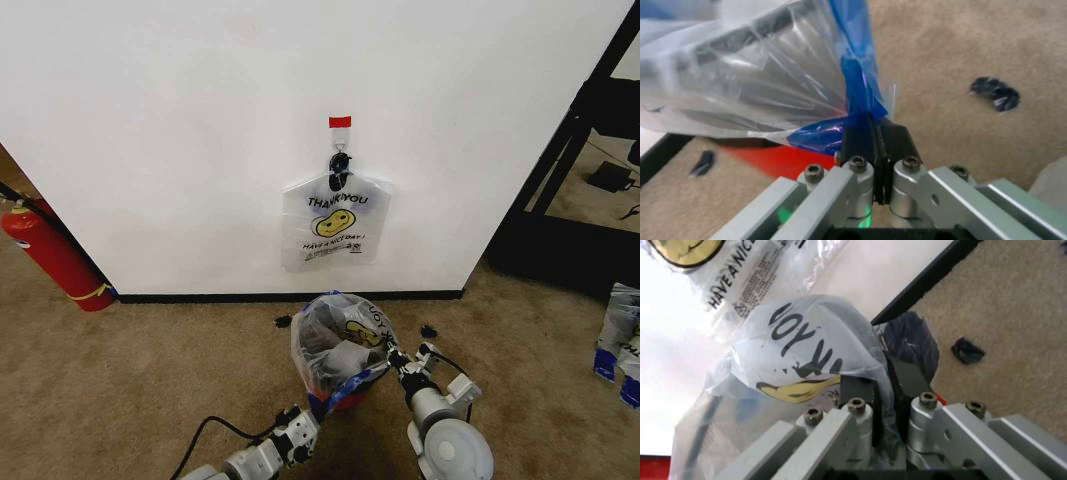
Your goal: Pick up the garbage bag from the wall and place it over the trash bin.
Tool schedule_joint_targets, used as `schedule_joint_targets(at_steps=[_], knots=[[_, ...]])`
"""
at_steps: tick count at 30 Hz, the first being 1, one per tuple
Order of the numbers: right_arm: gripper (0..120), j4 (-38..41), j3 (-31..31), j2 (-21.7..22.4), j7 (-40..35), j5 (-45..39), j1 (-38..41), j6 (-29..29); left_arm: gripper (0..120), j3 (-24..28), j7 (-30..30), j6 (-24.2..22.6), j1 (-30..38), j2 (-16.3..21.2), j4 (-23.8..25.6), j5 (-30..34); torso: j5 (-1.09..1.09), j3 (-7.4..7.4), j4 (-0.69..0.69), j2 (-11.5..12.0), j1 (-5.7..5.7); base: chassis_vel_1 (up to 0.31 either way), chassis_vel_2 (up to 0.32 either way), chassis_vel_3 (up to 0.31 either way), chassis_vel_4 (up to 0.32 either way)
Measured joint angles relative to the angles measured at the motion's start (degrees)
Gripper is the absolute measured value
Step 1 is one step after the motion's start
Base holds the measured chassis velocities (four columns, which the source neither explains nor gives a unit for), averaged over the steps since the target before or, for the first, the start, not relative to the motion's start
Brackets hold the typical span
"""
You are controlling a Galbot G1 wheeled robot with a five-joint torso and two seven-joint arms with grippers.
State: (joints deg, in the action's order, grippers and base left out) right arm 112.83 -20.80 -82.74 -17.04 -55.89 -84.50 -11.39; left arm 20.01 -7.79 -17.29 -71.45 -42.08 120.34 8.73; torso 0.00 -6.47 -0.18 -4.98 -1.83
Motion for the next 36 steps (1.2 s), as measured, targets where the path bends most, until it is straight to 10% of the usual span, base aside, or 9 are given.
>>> schedule_joint_targets(at_steps=[13, 27, 36], knots=[[1, 0.19, 0.16, -0.14, -0.4, 0.42, -0.39, 0.05, 0, 2.36, -0.98, -0.19, 2.36, -1.76, -0.68, -1.11, 0.0, 0.0, -0.01, 0.0, 0.0, 0.0, 0.0, 0.0, 0.0], [1, -2.32, -0.44, 1.49, 0.24, 0.62, 1.39, 0.68, 48, -12.1, -2.42, 2.33, -9.82, 7.27, 8.4, -3.59, 0.02, -0.01, 0.01, 0.0, 0.0, 0.0, 0.0, 0.0, 0.0], [1, -2.07, -0.5, 2.05, 1.02, 1.74, 1.42, 1.11, 83, -17.56, -9.0, 1.62, -2.88, 9.35, 11.8, 11.64, 0.01, -0.01, 0.01, 0.0, 0.0, 0.0, 0.0, 0.0, 0.0]])
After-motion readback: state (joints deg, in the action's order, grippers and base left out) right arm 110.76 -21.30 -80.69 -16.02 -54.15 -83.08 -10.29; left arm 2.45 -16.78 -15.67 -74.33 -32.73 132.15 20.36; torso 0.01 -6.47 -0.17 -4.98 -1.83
